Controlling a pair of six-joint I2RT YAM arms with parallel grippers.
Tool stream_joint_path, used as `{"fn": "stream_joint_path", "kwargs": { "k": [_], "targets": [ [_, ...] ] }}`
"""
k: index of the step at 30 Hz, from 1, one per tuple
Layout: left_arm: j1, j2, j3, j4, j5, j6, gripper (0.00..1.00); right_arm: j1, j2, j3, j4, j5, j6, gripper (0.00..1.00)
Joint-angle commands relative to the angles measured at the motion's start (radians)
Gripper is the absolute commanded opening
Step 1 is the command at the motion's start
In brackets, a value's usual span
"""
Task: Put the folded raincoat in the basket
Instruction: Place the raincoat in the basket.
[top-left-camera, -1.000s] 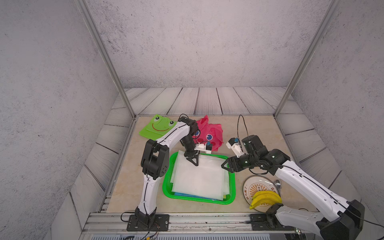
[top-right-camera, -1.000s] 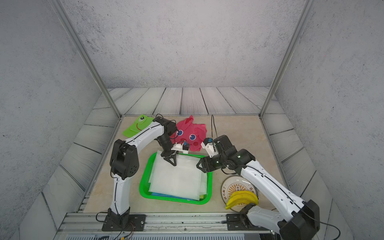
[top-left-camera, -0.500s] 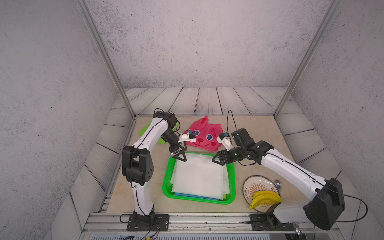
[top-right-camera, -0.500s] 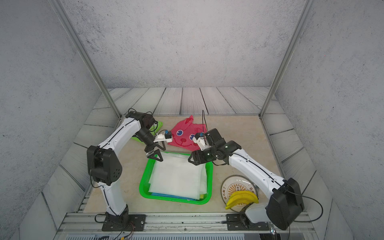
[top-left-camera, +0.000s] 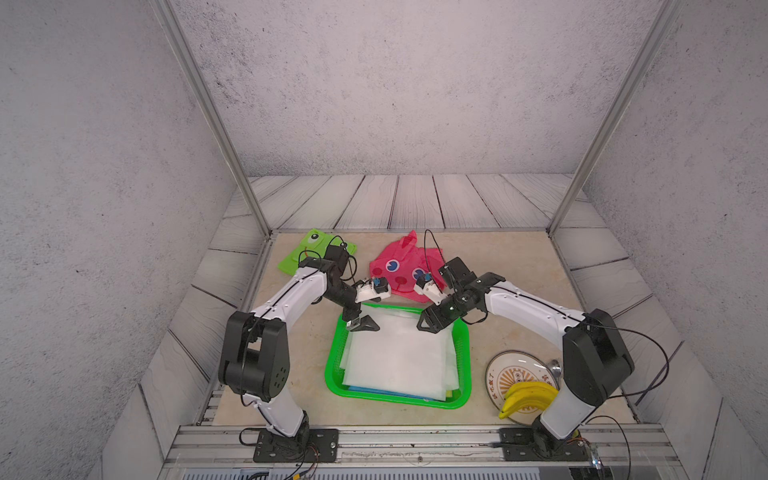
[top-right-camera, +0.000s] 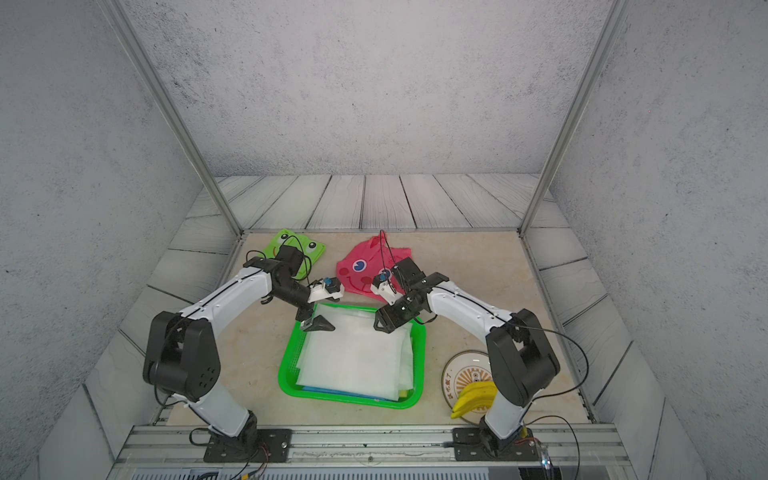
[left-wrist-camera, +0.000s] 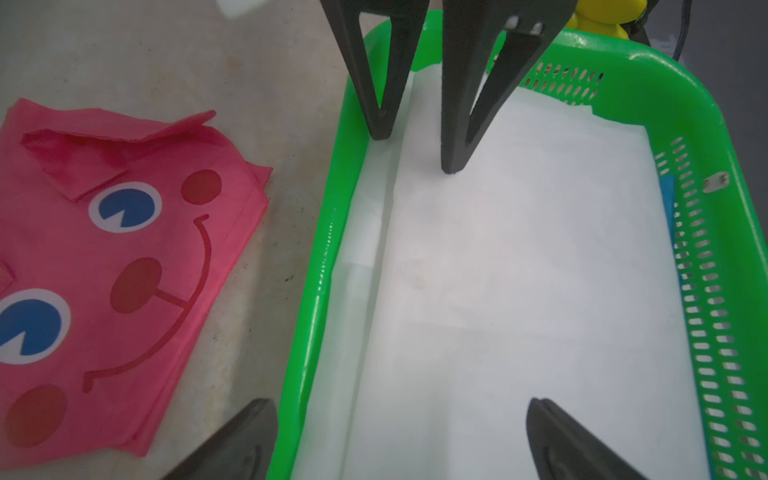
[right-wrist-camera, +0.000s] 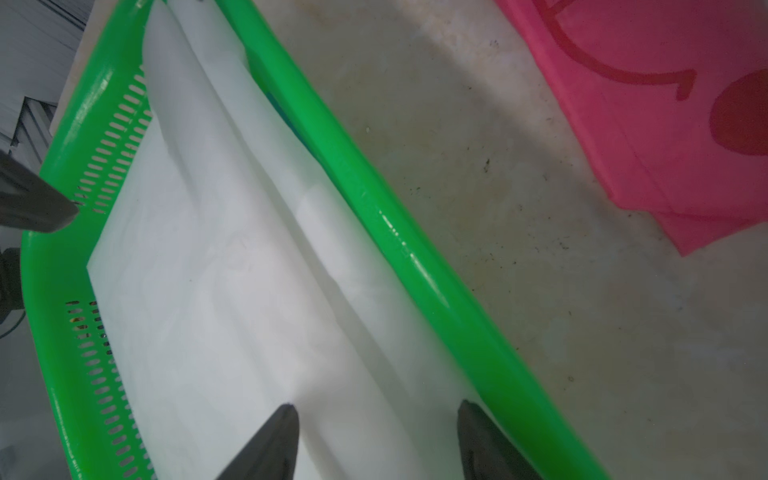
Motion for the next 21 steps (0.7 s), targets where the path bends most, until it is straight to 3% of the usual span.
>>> {"fn": "stream_joint_path", "kwargs": {
  "k": [1, 6, 11, 21],
  "targets": [
    [0.005, 0.009, -0.042, 0.129, 0.051, 0.051, 0.99, 0.019, 0.031, 0.008, -0.038, -0.065, -0.099, 0.61],
    [0.004, 0.039, -0.042, 0.058, 0.000, 0.151, 0.99, 0.025, 0.056, 0.012, -0.051, -0.087, -0.139, 0.56],
    [0.006, 0.047, -0.053, -0.013, -0.095, 0.195, 0.94, 0.025, 0.061, 0.016, -0.021, 0.009, -0.121, 0.56],
    [0.006, 0.056, -0.087, -0.057, -0.202, 0.138, 0.93, 0.025, 0.073, 0.051, -0.011, 0.225, 0.014, 0.57]
  ]
}}
